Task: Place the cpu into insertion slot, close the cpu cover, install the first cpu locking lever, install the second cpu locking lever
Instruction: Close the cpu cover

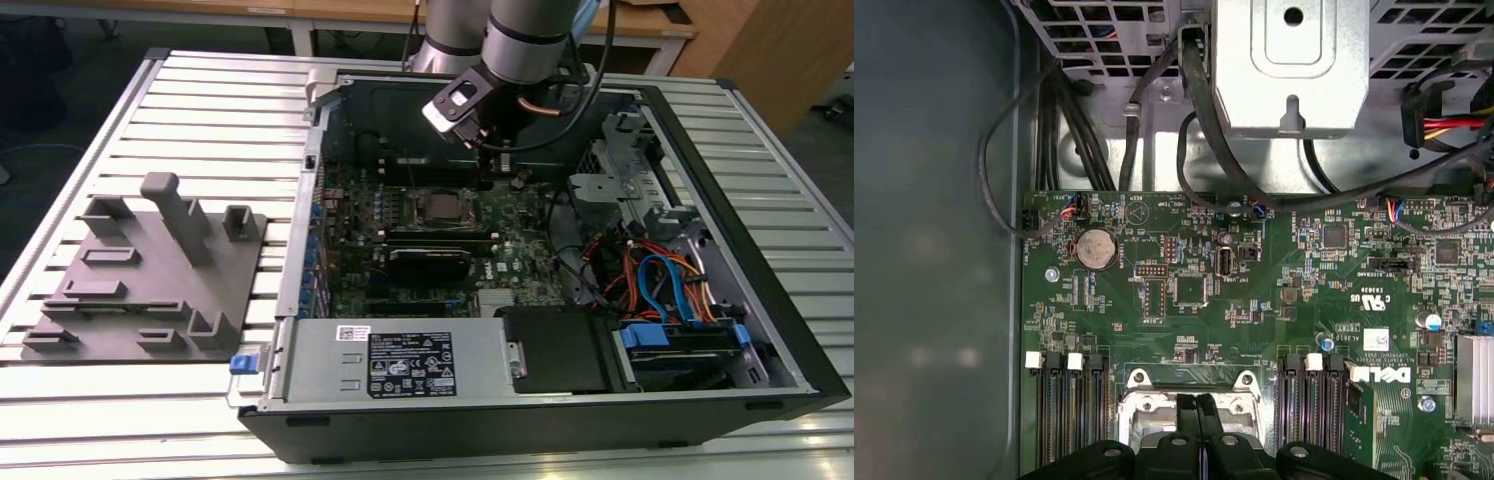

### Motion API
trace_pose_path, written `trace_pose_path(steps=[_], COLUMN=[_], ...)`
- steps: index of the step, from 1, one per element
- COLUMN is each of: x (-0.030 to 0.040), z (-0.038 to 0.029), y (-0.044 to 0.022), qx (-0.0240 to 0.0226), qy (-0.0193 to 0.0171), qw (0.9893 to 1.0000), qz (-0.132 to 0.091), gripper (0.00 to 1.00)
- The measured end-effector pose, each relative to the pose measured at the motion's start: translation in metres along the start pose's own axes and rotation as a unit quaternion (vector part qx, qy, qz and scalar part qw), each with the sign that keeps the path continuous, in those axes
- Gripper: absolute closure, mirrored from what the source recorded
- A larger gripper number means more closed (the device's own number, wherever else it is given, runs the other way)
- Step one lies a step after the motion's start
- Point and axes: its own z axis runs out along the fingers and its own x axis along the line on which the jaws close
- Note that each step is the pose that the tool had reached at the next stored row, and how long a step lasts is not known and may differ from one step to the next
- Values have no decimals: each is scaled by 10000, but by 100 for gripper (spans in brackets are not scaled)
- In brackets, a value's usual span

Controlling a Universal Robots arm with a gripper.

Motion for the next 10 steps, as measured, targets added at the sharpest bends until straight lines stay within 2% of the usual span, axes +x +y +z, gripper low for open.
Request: trace_pose_path(steps=[10], x=[0], z=[0], y=[-3], qx=[0], qy=[0], qw=[10000], qz=[0], gripper=[90])
